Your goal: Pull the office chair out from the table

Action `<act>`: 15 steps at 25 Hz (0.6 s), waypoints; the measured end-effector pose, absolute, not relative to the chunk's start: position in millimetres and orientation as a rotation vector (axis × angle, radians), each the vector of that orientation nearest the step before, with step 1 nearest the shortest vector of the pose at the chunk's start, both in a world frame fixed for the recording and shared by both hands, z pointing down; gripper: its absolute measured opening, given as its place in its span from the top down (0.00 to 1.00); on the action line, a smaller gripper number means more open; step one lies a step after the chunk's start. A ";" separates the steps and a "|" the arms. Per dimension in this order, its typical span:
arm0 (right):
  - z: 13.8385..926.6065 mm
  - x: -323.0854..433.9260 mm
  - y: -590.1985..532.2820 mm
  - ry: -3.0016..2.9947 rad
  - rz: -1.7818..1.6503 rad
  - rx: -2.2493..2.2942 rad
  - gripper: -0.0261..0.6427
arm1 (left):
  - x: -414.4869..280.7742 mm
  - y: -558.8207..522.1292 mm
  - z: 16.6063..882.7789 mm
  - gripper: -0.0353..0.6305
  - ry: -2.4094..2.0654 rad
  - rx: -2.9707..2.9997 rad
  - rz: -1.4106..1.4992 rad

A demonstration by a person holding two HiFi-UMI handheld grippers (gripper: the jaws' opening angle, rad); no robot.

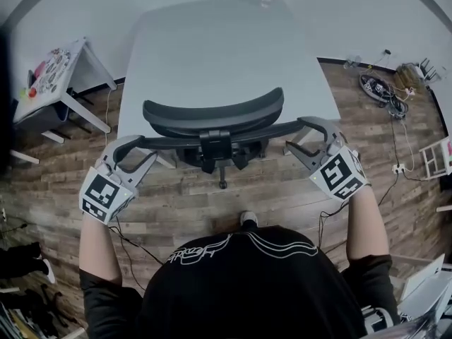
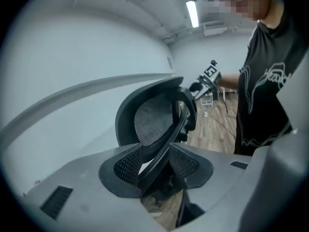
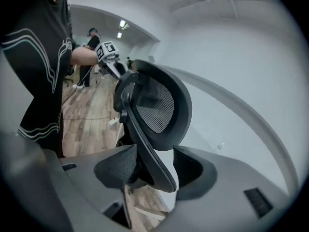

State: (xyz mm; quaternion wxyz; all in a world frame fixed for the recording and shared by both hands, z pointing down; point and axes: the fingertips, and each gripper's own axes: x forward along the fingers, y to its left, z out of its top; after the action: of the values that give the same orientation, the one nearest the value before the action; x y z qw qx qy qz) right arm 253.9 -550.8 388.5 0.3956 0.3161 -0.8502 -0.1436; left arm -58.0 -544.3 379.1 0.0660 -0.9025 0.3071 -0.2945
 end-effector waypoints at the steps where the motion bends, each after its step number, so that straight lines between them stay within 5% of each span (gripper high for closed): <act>1: 392.6 257.2 -553.5 -2.129 -0.385 0.758 0.60 | -57.5 -546.4 384.6 0.72 0.872 -2.687 -0.953; 15: 443.5 273.7 -581.5 -1.888 -0.475 0.389 0.60 | -70.0 -578.0 423.5 0.71 0.598 -2.670 -1.237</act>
State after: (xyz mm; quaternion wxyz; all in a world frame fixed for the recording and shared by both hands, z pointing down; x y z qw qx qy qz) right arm 273.7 -581.5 443.5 0.5466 0.1643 -0.7963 -0.2003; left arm -70.0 -578.0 423.5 0.0695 -0.8871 0.1986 -0.4109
